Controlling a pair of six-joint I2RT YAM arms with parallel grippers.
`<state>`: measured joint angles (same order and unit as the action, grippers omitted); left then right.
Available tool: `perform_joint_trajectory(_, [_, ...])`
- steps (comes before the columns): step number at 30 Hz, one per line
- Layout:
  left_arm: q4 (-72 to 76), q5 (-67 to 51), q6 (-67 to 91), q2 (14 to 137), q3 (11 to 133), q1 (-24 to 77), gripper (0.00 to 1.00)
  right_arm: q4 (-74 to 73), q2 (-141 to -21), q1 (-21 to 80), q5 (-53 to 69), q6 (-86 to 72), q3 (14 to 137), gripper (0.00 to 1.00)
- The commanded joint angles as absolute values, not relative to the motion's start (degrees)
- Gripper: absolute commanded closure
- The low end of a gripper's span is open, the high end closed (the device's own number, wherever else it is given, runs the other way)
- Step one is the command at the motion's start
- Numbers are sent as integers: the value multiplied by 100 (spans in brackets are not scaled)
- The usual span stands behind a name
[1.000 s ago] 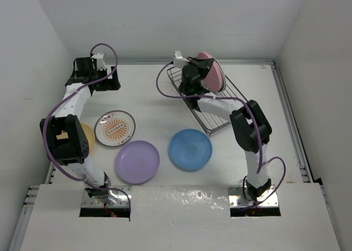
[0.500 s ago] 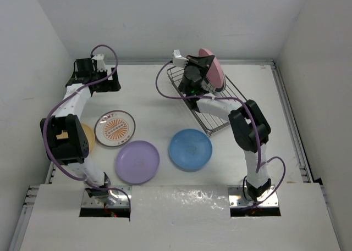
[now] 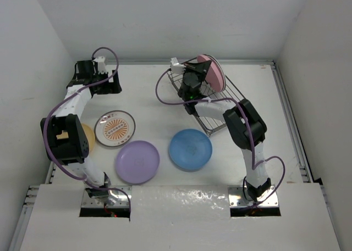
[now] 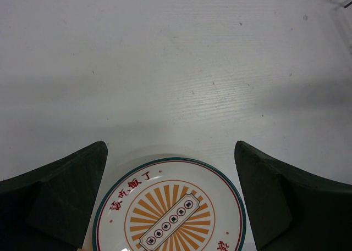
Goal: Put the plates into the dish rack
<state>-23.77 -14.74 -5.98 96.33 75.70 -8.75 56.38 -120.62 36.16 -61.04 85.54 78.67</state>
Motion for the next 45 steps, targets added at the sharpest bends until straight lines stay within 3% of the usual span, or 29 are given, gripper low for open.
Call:
perform_joint_trajectory(1, [-2224,-1617,-598,9475,7497,-949,3,5757,-12067,3630,-6047,8280,7937,100])
perform_joint_trajectory(11, [-2241,-1652,-606,9413,7497,-949,3,5457,-12489,3604,-6398,7743,8314,100])
perform_joint_trajectory(19, [-2224,-1670,-607,9422,7480,-949,3,7563,-12577,3604,-6899,9262,8463,100])
perform_joint_trajectory(23, [-2197,-1723,-598,9439,7471,-949,3,7822,-12884,3595,-7145,9834,9271,100])
perform_joint_trajectory(27, [-2197,-1723,-615,9431,7462,-949,3,7402,-12991,3603,-7198,9573,9589,100])
perform_joint_trajectory(34, [-2180,-1714,-633,9422,7418,-949,3,6742,-12771,3586,-7066,8860,8737,100])
perform_joint_trajectory(45, [-2197,-1687,-659,9413,7409,-941,3,5856,-12867,3481,-7110,7911,8657,100])
